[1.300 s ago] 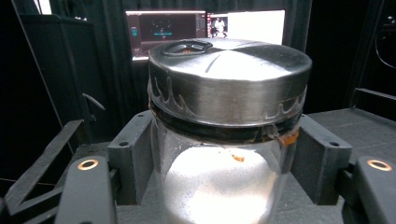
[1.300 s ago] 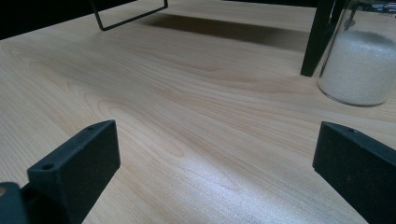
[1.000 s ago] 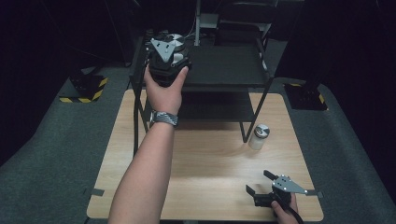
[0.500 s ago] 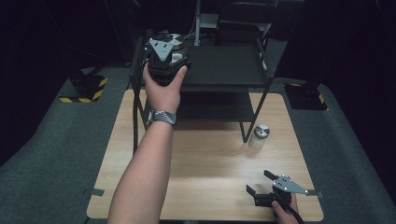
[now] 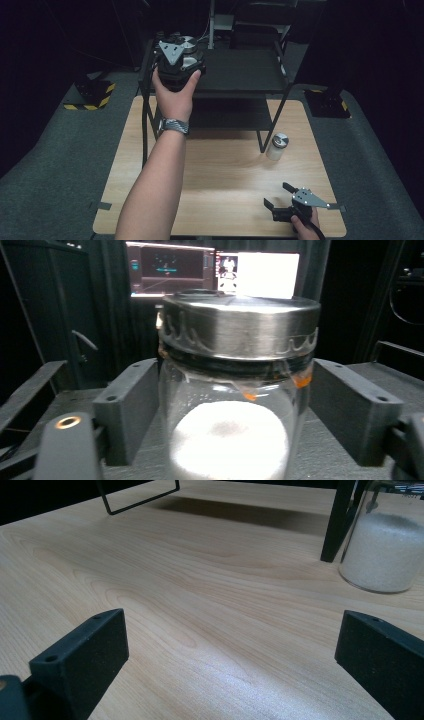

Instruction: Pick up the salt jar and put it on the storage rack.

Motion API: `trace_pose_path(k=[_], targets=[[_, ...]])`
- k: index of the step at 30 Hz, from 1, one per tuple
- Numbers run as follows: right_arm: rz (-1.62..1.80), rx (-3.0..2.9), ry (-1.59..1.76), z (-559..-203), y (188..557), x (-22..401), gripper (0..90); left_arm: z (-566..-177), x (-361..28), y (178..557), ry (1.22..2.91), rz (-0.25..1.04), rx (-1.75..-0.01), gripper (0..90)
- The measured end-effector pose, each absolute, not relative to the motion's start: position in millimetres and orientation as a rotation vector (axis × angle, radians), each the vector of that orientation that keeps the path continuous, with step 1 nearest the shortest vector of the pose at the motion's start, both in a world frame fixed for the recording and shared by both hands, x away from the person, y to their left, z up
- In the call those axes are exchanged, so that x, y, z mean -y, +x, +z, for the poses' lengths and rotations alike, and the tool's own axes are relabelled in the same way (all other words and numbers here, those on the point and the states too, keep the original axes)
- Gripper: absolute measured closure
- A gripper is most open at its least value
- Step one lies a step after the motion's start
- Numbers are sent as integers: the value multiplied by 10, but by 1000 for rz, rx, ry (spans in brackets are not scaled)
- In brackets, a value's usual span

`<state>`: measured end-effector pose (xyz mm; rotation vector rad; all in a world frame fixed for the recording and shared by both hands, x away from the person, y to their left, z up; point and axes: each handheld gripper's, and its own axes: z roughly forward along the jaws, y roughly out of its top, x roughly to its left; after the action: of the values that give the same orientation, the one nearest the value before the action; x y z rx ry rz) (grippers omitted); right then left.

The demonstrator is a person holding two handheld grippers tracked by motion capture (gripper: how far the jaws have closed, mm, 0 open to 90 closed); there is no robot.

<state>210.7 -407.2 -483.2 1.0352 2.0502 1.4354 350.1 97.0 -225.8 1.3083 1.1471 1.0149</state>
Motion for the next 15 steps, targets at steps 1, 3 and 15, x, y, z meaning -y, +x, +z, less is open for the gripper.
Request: trace_pose_path(k=[1,3,15], targets=[[1435,-2050,1036,-4832,2107,4071,4,-2262,-977,3492,1302,1012,-1146,175],[1436,-2049,1035,-4834,2105,4072,4,-2255,-991,3469,1301,1003,-1145,100],[1426,-2052,1032,-4826,2103,4060,4,-2362,-1142,3228,1292,998,-1089,4]])
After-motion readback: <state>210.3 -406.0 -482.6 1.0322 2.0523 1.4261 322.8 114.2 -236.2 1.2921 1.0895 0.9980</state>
